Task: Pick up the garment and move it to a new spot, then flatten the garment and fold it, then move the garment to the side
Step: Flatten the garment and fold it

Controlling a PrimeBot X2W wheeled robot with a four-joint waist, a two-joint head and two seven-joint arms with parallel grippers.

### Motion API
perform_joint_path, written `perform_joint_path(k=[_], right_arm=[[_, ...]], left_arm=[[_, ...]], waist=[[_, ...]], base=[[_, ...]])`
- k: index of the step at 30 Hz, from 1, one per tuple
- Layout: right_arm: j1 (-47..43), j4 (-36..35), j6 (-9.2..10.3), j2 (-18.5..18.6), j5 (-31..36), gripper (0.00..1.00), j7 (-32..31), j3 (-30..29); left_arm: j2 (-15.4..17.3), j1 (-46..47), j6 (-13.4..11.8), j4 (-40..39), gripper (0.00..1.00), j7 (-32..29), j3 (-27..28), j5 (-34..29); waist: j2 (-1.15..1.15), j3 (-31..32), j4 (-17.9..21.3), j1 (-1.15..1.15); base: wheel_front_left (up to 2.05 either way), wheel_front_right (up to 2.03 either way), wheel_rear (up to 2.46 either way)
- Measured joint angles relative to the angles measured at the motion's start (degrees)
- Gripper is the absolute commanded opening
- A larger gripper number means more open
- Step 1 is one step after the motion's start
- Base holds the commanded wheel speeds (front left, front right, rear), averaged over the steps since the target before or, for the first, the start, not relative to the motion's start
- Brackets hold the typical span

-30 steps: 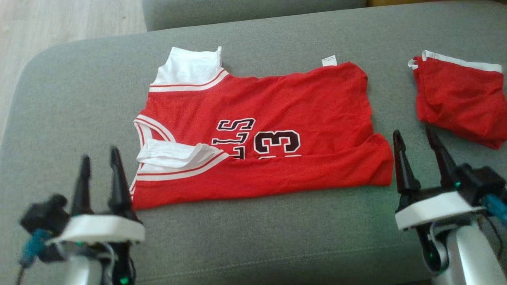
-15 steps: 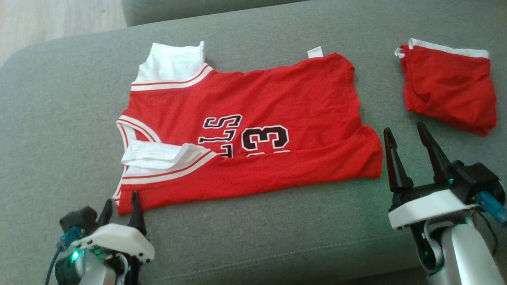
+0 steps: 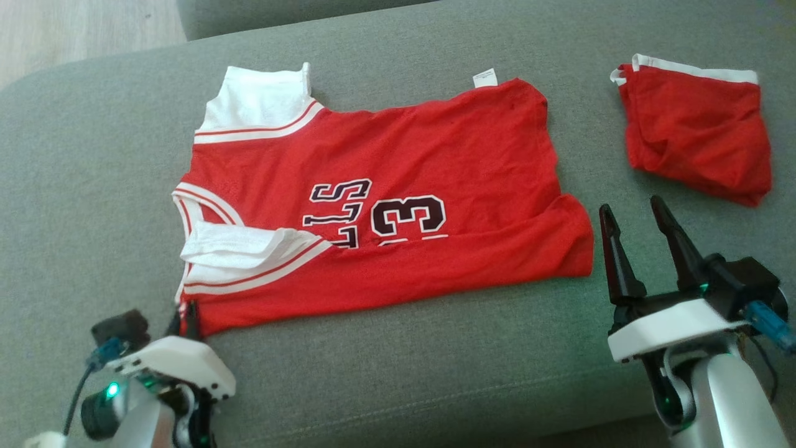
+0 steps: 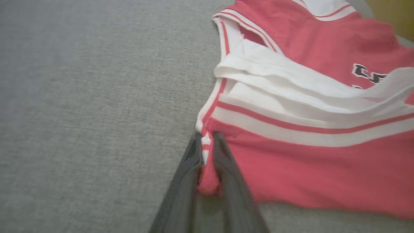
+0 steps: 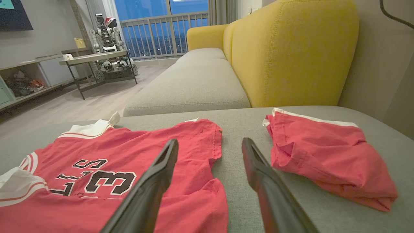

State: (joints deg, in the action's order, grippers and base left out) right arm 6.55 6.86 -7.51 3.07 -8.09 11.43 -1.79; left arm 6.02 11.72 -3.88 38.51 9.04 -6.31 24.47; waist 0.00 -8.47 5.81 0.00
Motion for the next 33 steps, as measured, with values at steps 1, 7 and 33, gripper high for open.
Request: perform_joint_path(k=[1,7,33], right_arm=[[0.0,0.26,0.0,-0.02,-0.04,1.0,-0.34,-0.12],[0.03,4.11,0.0,-0.09,-7.82,1.0,-2.58,-1.29],[15.51,41.67,0.0,-0.1,-19.14,1.0,-3.25,-1.46]], left_arm=[[-0.01,0.21,0.4,0.04,0.0,-0.23,-0.35,0.0],[-0.2,0.04,1.46,-0.76,0.0,1.19,-1.85,-0.02],[-0.7,-4.1,1.3,-12.43,0.0,5.17,-2.32,-2.21]], waist=[[0.0,0.05,-0.09,0.0],[0.0,0.55,-1.35,0.0],[0.0,-0.28,-6.41,0.0]], base=[[0.0,0.0,0.0],[0.0,0.0,0.0],[0.0,0.0,0.0]])
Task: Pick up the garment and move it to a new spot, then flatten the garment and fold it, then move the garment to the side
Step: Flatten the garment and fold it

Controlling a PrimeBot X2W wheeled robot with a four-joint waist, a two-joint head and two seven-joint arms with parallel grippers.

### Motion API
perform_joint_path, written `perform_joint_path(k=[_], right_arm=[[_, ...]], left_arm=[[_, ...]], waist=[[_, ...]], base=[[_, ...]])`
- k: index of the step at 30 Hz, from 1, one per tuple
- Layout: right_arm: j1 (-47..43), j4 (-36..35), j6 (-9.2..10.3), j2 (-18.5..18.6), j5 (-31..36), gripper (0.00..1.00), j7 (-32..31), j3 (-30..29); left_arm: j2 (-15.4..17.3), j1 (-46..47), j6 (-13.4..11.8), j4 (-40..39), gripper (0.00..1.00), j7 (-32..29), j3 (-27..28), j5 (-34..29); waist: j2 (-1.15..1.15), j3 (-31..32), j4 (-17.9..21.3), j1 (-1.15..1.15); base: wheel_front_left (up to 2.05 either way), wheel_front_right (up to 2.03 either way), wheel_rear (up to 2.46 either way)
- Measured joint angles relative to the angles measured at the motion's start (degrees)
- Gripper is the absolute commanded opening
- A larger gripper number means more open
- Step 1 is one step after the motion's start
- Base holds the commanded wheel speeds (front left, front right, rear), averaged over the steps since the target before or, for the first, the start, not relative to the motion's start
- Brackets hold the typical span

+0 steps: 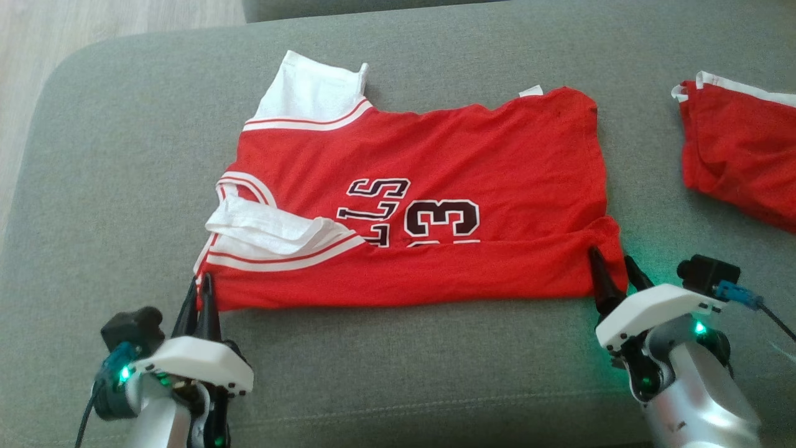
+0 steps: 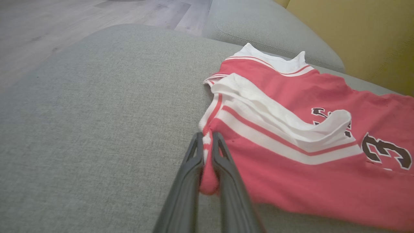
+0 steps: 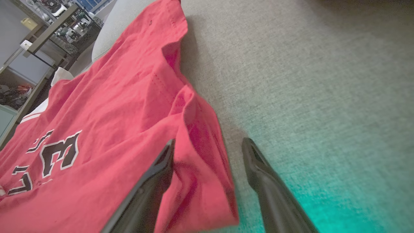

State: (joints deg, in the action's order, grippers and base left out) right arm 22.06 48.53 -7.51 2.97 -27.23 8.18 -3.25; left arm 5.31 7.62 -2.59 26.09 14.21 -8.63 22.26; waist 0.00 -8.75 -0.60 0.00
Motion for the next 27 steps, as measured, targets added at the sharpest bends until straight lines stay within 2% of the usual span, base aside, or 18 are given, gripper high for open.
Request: perform_joint_path(k=[3,4,5,11,18,27], right_arm=[[1.63,2.58,0.0,0.05,-0.18,1.0,1.03,0.37],[2.58,4.02,0.0,0.23,-0.65,0.43,1.51,1.2],[3.03,4.53,0.0,0.38,-0.7,0.0,1.68,1.79],[4.01,7.35,0.0,0.54,3.59,0.0,3.53,2.93],[4.2,8.09,0.0,0.64,11.04,0.0,3.36,-0.64],[-0.28,-0.53,-0.01,1.63,18.84,0.0,-4.33,-6.68]], left_arm=[[0.04,0.0,-0.05,-0.08,0.0,0.0,0.14,0.0],[0.08,0.0,-0.4,-0.1,0.0,0.0,0.2,0.0],[0.09,0.0,-0.49,-0.1,0.0,0.0,0.23,0.0],[0.29,-0.05,-0.52,0.1,0.0,0.01,0.12,-0.01],[1.09,-1.21,-0.56,0.14,0.0,-0.1,-1.41,-1.37],[1.22,-5.16,-1.04,-1.44,0.0,-1.83,-3.78,-2.1]], waist=[[0.0,-0.07,-0.04,0.0],[0.0,-0.09,-0.05,0.0],[0.0,-0.1,-0.04,0.0],[0.0,0.61,0.33,0.0],[0.0,2.36,0.97,0.0],[0.0,4.58,0.95,0.0]], base=[[0.0,0.0,0.0],[0.0,0.0,0.0],[0.0,0.0,0.0],[0.0,0.0,0.0],[0.0,0.0,0.0],[0.0,0.0,0.0]])
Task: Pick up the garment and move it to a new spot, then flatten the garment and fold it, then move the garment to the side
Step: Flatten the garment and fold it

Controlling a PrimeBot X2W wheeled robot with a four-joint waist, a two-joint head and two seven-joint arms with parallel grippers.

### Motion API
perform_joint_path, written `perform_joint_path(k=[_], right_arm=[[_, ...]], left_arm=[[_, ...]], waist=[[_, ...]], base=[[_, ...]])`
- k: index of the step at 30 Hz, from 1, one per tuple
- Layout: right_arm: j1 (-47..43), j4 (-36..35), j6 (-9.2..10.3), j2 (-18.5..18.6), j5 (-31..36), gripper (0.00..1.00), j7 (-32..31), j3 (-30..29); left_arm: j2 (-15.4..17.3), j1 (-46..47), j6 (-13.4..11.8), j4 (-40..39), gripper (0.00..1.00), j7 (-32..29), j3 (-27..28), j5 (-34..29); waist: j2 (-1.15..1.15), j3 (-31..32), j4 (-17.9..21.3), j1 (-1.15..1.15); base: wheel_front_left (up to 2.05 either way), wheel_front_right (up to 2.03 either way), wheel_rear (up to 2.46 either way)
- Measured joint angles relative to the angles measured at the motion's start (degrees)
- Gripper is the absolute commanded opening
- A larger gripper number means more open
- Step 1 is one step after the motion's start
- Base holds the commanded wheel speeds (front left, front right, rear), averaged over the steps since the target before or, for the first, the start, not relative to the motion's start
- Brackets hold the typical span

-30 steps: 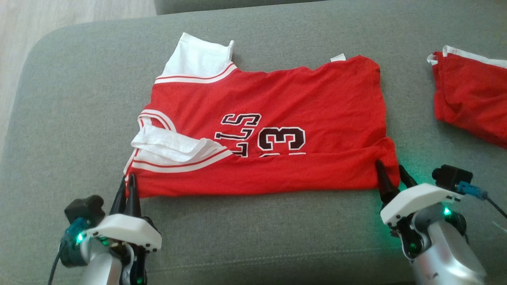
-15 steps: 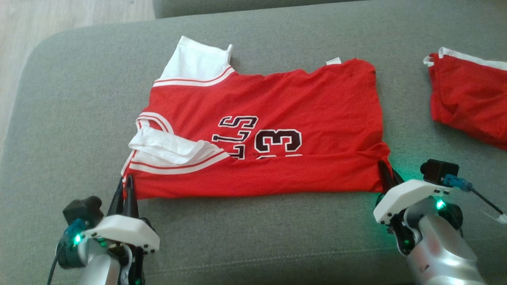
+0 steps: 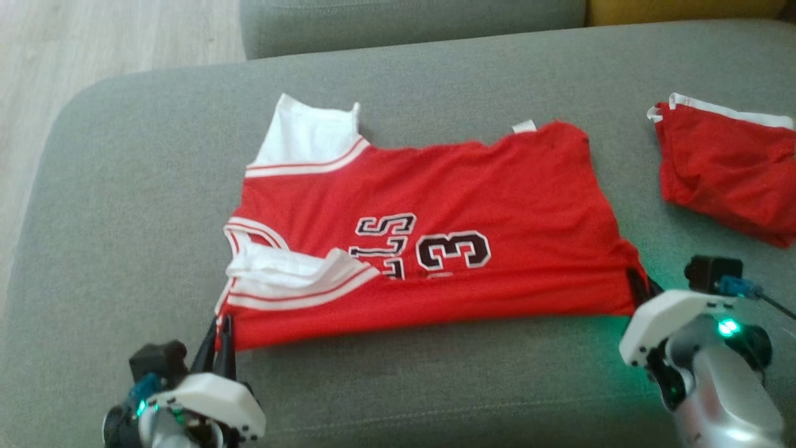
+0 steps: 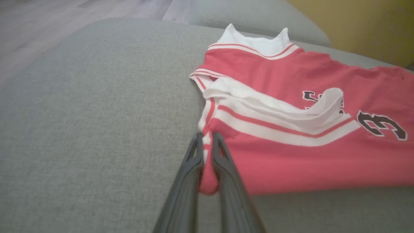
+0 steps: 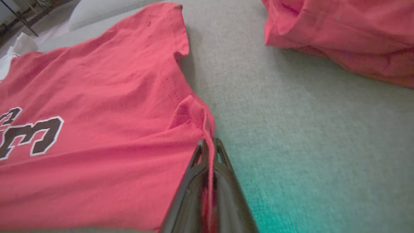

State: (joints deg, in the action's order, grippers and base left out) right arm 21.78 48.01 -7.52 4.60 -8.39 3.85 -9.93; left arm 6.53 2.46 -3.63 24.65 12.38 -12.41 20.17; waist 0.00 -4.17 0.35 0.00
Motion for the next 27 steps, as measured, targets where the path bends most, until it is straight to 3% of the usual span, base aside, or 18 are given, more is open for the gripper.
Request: perform_joint_path(k=[12,13,14,15,20,27], right_arm=[[-12.55,-18.09,0.0,-1.88,1.96,0.0,-16.66,-3.98],[-13.9,-20.51,0.0,-2.18,1.94,1.0,-18.41,-4.3],[-14.45,-21.61,0.0,-2.25,1.93,1.0,-19.19,-4.41],[-14.89,-22.68,0.01,-2.34,1.87,1.0,-19.7,-4.66],[-15.53,-28.16,0.01,-2.33,0.3,1.0,-19.76,-6.27],[-14.61,-35.16,0.01,-2.32,-0.92,1.0,-13.0,-4.81]], left_arm=[[0.58,-4.34,-0.49,-0.43,0.0,-4.3,-2.32,-0.43],[0.77,-4.29,-0.48,0.11,0.4,-5.42,-2.79,-0.43],[0.92,-4.27,-0.48,0.59,0.91,-6.28,-3.25,-0.53],[1.04,-4.3,-0.48,1.08,1.0,-6.87,-3.46,-0.69],[1.83,-4.23,-1.6,0.6,1.0,-6.26,-2.53,-0.76],[1.86,-2.09,-2.94,-6.48,1.0,0.09,2.26,1.62]], waist=[[0.0,0.82,-1.05,0.0],[0.0,0.75,-1.02,0.0],[0.0,0.7,-0.98,0.0],[0.0,0.64,-0.92,0.0],[0.0,0.42,-0.55,0.0],[0.0,0.11,-0.39,0.0]], base=[[0.0,0.0,0.0],[0.0,0.0,0.0],[0.0,0.0,0.0],[0.0,0.0,0.0],[0.0,0.0,0.0],[0.0,0.0,0.0]])
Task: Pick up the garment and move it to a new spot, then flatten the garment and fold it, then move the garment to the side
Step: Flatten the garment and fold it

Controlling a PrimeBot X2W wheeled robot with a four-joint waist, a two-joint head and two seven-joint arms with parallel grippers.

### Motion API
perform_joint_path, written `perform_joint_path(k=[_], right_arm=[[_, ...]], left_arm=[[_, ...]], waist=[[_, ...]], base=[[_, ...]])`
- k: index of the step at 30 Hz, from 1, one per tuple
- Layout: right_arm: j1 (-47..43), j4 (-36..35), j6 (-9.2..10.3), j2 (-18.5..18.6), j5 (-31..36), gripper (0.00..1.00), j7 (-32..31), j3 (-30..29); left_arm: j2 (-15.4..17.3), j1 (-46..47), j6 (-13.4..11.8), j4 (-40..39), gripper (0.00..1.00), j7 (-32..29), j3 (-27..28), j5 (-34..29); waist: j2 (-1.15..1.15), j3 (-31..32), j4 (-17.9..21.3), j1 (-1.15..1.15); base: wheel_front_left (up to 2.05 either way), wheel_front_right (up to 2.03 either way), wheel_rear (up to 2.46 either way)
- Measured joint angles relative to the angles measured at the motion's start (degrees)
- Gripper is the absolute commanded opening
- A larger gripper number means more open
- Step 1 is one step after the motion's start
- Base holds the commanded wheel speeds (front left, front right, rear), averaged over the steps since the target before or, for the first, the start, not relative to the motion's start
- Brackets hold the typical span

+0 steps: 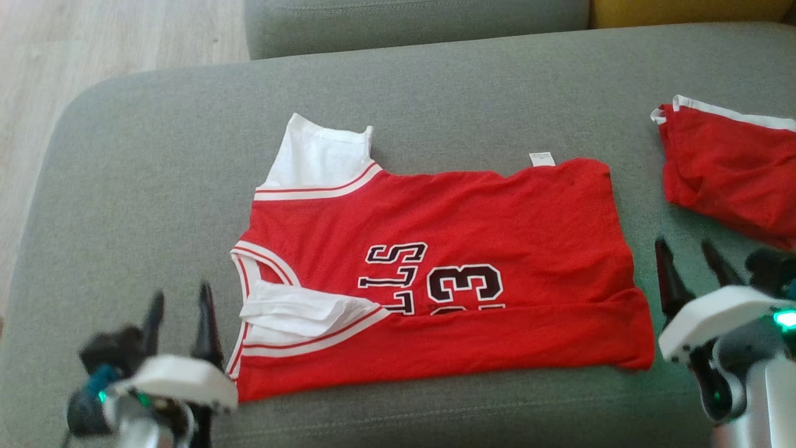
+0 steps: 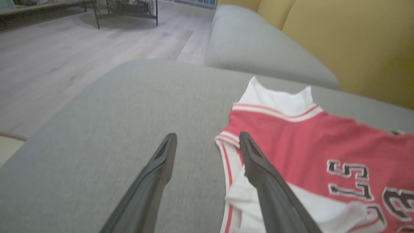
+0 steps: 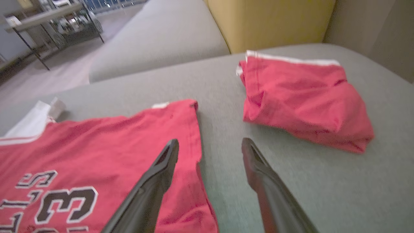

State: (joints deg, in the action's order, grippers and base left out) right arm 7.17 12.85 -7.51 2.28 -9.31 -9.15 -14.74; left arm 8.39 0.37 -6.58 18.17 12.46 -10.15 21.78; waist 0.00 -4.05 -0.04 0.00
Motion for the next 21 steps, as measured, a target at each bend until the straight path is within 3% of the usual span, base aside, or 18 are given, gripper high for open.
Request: perform_joint_path(k=[6,11,16,21], right_arm=[[1.59,-2.86,0.0,0.01,-3.96,1.0,7.94,2.92],[2.13,-2.77,0.0,0.02,-5.39,1.0,11.56,6.77],[7.4,-3.02,0.0,0.11,-5.37,1.0,11.74,9.15],[13.4,-4.6,0.0,0.15,-5.38,1.0,11.73,11.37]], left_arm=[[0.07,3.1,2.35,-5.79,1.0,1.82,1.82,0.23],[1.09,5.66,3.93,-5.52,1.0,1.21,1.19,-1.1],[4.55,15.21,5.82,-3.03,1.0,-6.6,0.51,-1.03],[8.31,28.27,10.76,0.6,1.0,-17.0,-0.97,0.22]], waist=[[0.0,-0.85,0.22,0.0],[0.0,-2.58,1.34,0.0],[0.0,-6.54,2.95,0.01],[0.0,-11.41,5.1,0.02]], base=[[0.0,0.0,0.0],[0.0,0.0,0.0],[0.0,0.0,0.0],[0.0,0.0,0.0]])
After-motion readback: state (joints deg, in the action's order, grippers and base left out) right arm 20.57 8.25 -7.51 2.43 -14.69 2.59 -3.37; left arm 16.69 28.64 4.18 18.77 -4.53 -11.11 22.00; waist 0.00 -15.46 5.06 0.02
